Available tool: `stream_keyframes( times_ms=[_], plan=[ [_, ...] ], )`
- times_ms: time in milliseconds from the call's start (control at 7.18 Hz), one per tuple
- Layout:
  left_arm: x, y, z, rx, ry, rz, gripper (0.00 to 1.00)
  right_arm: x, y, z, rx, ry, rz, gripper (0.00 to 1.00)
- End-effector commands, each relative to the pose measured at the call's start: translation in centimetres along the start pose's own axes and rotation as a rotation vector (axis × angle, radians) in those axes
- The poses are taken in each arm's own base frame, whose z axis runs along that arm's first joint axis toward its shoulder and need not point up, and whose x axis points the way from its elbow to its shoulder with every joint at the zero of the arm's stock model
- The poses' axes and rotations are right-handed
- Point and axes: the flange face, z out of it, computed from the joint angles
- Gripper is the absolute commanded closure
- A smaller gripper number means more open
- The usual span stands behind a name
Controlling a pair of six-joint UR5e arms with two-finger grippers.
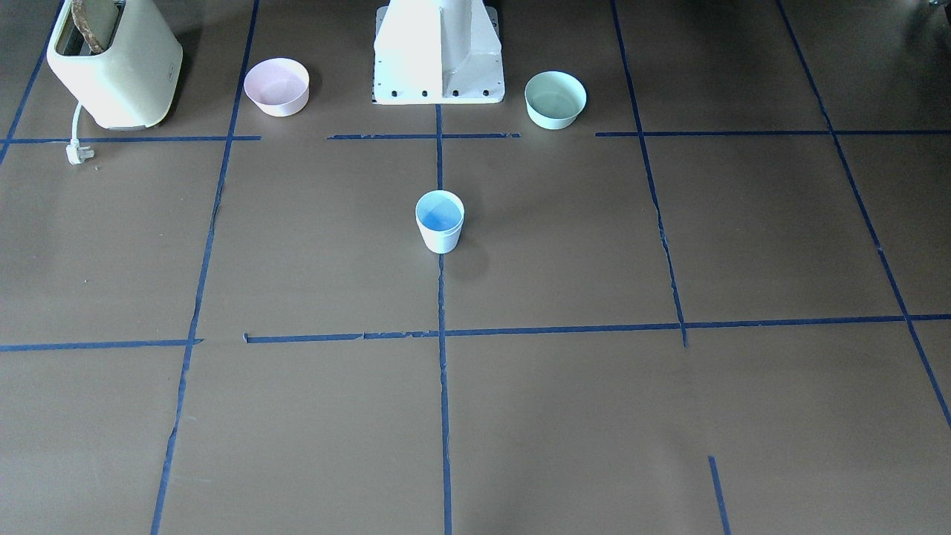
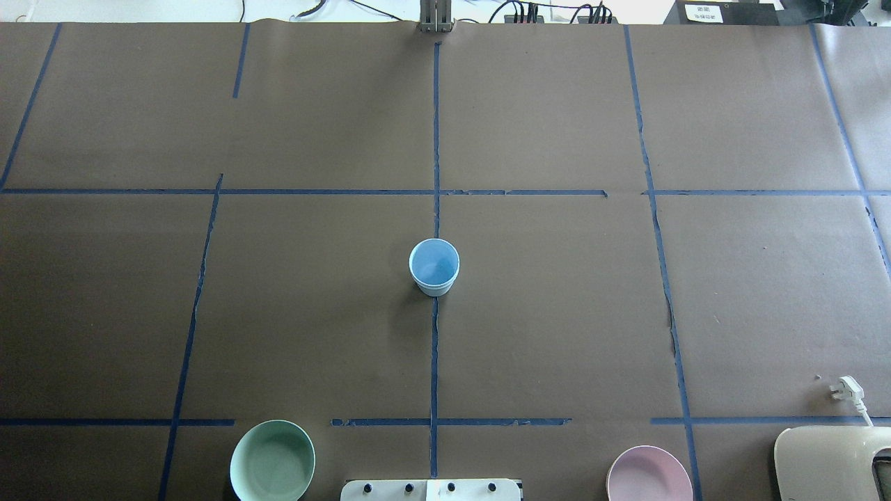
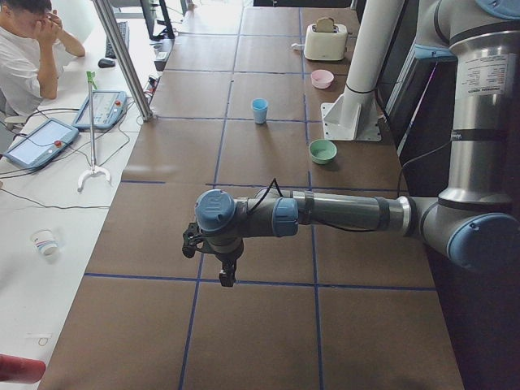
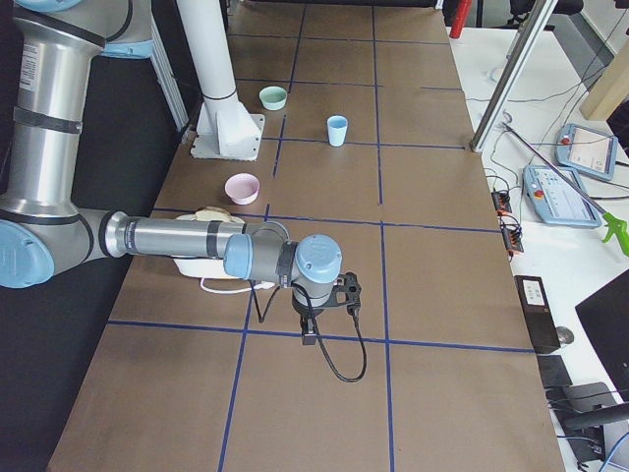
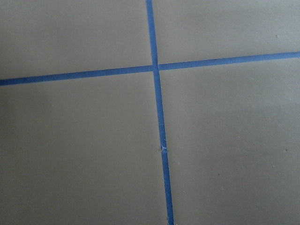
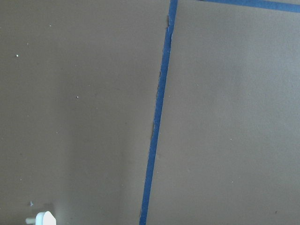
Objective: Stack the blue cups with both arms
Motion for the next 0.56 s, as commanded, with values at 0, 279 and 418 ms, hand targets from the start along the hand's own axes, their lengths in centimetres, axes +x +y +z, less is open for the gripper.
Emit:
stream_keyframes(
  times_ms=[0,279,418],
  plan=[
    [-0.72,0.66,0.67,-0.017,-0.01,-0.019,0.0,0.0,-0.03,-0.01,0.001,0.0,-0.001,0.0],
    [-0.79,1.05,0.92,-0.021,-0.014,-0.016,0.0,-0.02,-0.03,-0.01,0.001,-0.002,-0.002,0.0],
    [-0.83,1.26,0.97,-0.023,-0.015,-0.014,0.0,-0.07,-0.05,0.03,0.0,-0.003,-0.002,0.0]
  ],
)
